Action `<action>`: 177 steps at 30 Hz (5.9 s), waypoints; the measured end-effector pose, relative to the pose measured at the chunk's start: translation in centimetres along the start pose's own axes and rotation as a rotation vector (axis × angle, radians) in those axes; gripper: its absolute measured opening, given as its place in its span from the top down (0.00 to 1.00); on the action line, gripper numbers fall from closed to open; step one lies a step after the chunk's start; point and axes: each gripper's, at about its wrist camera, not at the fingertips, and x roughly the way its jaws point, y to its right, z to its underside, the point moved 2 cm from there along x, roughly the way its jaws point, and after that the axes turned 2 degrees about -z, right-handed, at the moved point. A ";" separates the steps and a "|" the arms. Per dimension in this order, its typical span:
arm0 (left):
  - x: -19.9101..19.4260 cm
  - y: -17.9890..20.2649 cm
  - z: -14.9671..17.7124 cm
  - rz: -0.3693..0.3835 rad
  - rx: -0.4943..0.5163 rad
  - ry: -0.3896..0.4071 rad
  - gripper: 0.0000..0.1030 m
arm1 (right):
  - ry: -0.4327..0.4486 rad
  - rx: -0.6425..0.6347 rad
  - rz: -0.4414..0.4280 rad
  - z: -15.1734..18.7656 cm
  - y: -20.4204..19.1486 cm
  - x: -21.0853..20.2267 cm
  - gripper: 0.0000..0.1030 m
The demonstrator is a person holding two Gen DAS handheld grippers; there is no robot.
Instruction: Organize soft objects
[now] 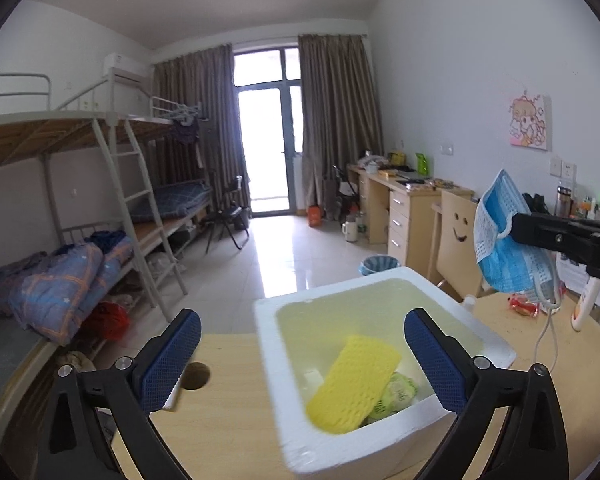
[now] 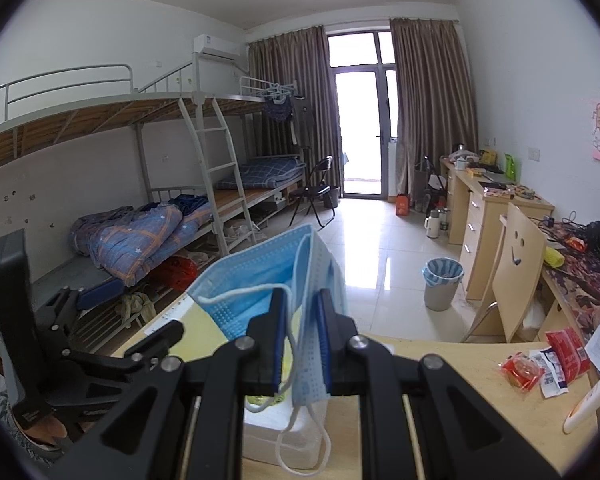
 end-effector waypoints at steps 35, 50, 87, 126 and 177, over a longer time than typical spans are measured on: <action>-2.4 -5.7 1.9 -0.143 -0.064 0.050 0.01 | -0.101 -0.027 -0.069 0.1 -4.3 6.3 0.69; -2.9 -5.5 1.8 -0.121 -0.062 0.048 0.01 | -0.132 -0.031 -0.027 0.4 -3.8 6.1 0.32; -17.6 1.1 0.9 0.016 -0.023 0.156 0.01 | 0.089 -0.001 0.047 2.8 -5.3 -13.0 0.00; -24.8 2.4 14.0 0.085 -0.076 0.216 0.01 | 0.214 -0.015 0.154 16.3 -8.0 -20.9 0.00; -26.0 3.9 16.2 0.063 -0.021 0.199 0.01 | 0.199 0.023 0.194 19.6 -8.0 -22.0 0.00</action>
